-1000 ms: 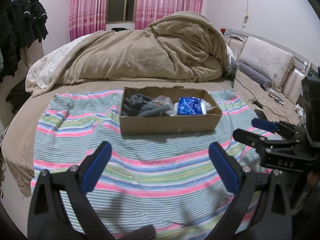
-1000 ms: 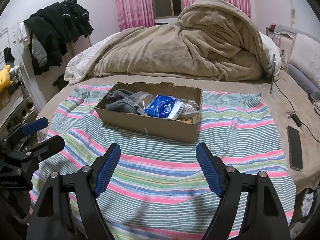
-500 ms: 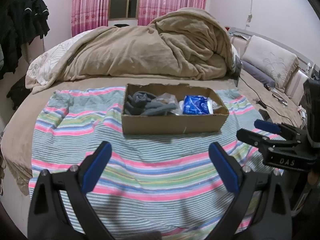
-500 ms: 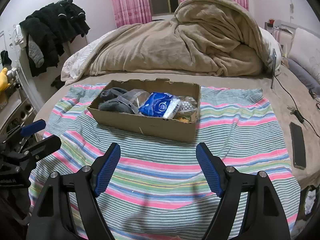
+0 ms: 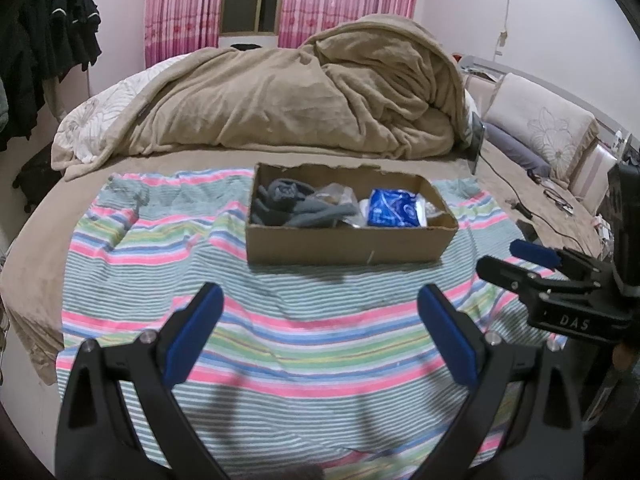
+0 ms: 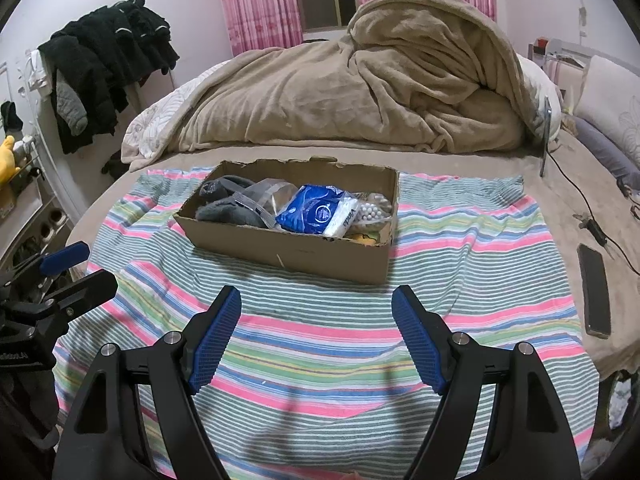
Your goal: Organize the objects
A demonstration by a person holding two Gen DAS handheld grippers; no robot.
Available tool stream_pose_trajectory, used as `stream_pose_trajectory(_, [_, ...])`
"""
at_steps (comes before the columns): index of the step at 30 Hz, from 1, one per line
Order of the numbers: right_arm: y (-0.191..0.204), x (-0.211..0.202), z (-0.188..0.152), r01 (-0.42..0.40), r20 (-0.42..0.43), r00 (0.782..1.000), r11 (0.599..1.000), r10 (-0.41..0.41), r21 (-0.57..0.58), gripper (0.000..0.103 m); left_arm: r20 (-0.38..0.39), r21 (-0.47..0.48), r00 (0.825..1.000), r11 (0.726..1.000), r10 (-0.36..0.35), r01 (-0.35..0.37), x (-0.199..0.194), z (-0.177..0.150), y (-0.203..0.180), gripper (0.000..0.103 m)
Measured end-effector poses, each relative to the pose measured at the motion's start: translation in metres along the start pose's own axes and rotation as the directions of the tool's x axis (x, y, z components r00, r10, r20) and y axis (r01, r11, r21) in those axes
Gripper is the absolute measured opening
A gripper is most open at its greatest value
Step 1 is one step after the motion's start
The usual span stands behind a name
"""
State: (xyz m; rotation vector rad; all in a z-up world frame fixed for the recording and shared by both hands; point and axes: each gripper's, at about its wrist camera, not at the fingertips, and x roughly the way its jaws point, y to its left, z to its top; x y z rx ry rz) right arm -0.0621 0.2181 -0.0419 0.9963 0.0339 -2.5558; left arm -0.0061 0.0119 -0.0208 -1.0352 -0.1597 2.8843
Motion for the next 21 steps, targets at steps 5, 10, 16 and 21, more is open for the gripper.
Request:
stream_pose_trajectory(5, [0.003, -0.003, -0.001, 0.003, 0.003, 1.000, 1.000, -0.003, -0.010, 0.081, 0.008, 0.006, 1.000, 1.000, -0.005, 0.005, -0.005, 0.001, -0.001, 0.099])
stream_pose_trajectory(10, [0.007, -0.008, 0.001, 0.013, 0.005, 1.000, 1.000, -0.013, -0.018, 0.081, 0.019, 0.016, 1.000, 1.000, -0.005, 0.004, -0.010, 0.003, -0.002, 0.099])
stream_pose_trajectory(16, [0.010, -0.015, 0.008, 0.020, 0.017, 1.000, 0.999, -0.019, -0.029, 0.081, 0.035, 0.029, 0.999, 1.000, -0.004, 0.003, -0.015, 0.005, -0.003, 0.099])
stream_pose_trajectory(21, [0.010, -0.019, 0.018, 0.000, 0.014, 1.000, 1.000, 0.001, -0.027, 0.081, 0.071, 0.081, 0.998, 0.997, 0.004, -0.010, -0.017, 0.010, -0.003, 0.099])
